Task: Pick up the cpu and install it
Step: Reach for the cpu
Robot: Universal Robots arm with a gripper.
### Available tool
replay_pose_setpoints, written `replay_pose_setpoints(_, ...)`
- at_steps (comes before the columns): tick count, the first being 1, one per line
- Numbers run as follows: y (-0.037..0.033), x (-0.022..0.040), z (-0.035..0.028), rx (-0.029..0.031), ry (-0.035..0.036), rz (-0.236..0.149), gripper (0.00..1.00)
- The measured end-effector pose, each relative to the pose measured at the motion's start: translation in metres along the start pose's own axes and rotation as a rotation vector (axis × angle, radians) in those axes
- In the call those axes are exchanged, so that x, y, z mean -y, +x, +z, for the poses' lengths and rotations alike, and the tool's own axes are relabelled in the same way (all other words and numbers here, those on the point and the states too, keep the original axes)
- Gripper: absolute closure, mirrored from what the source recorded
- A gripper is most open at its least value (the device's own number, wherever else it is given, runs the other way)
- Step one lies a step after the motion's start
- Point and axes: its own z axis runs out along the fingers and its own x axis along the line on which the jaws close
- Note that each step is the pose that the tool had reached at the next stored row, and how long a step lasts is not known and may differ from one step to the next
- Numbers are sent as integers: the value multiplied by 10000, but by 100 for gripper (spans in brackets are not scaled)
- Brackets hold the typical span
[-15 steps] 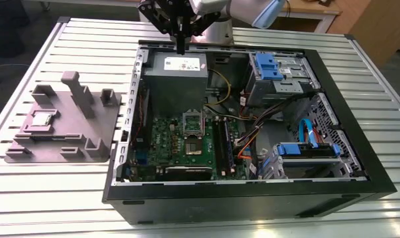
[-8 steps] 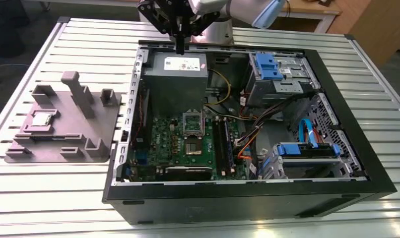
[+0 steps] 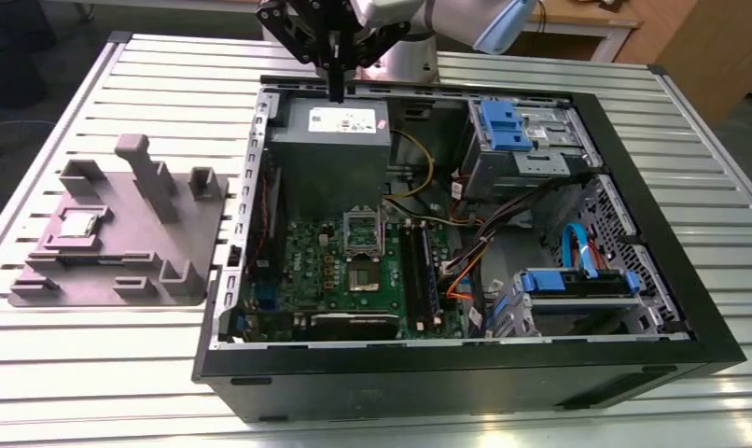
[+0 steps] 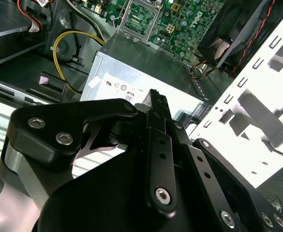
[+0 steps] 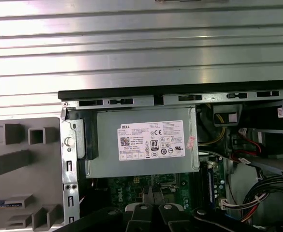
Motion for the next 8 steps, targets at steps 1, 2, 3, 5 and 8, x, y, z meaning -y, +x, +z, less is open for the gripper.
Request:
replay_pose_setpoints(1,2,0,0,0,0,-1,90)
replay_pose_setpoints(2,5,0,0,0,1,-1,90)
replay_pose_setpoints(3,8,1,0,0,1,0,90)
replay_pose_setpoints(5,18,2,0,0,-1,0,90)
replay_pose_setpoints(8,34,3,0,0,0,0,90)
